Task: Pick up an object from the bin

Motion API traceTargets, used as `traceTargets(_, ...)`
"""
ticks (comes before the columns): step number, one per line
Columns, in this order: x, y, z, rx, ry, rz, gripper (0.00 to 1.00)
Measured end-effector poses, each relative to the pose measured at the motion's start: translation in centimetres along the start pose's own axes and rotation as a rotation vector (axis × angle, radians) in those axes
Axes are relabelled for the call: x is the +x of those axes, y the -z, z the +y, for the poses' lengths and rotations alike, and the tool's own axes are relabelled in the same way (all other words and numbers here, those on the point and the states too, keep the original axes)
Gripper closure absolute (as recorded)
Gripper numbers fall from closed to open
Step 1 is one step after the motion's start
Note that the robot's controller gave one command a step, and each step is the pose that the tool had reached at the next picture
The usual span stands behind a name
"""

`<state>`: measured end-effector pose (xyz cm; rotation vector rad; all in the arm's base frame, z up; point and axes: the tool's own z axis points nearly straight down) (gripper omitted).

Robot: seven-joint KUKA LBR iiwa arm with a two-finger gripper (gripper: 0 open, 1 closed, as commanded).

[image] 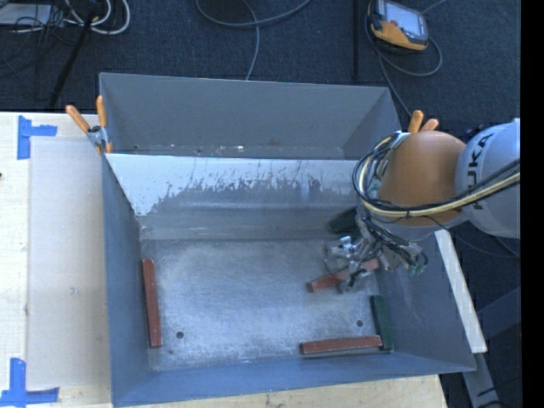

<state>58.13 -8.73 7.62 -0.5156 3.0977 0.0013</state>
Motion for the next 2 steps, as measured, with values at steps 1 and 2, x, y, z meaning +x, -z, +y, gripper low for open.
traceTargets(1,0.2,16.4,0.3,0.005,0.036,-0.008,1.0)
traceTargets(2,1.5,16.3,1.1,-0.001,-0.072,0.002,1.0)
